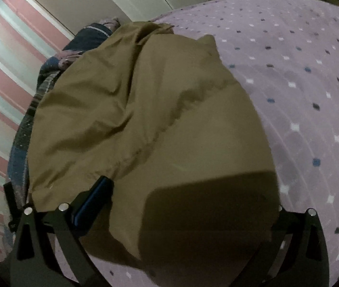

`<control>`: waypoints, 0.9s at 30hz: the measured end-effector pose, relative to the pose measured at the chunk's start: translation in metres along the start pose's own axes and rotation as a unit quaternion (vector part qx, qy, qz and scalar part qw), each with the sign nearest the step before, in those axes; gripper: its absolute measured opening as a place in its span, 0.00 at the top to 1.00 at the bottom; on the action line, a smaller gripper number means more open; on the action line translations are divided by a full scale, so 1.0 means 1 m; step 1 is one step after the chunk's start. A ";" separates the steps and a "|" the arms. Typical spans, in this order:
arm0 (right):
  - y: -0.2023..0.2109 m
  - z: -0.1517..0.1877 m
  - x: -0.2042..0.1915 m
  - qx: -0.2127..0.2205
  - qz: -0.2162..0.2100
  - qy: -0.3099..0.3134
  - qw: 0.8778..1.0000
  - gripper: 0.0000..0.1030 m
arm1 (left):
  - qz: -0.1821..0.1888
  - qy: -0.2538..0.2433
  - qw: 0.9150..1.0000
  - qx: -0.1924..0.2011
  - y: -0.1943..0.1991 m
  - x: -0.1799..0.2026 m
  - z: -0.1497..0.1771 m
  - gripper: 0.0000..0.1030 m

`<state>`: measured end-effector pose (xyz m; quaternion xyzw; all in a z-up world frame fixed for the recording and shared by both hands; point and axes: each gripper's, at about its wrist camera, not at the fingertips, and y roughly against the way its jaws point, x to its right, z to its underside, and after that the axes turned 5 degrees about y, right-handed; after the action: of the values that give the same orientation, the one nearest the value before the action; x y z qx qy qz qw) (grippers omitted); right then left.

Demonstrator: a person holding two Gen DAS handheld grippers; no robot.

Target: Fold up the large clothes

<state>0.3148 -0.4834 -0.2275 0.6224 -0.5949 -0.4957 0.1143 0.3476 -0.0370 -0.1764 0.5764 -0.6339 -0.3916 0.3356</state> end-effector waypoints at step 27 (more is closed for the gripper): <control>-0.009 -0.008 -0.047 -0.045 0.137 0.067 0.987 0.44 | -0.010 0.027 0.999 -0.032 -0.003 0.007 -0.004 0.36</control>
<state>0.3361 -0.4444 -0.2073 0.5607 -0.6429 -0.4587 0.2485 0.3514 -0.0447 -0.1776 0.5821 -0.6058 -0.3993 0.3671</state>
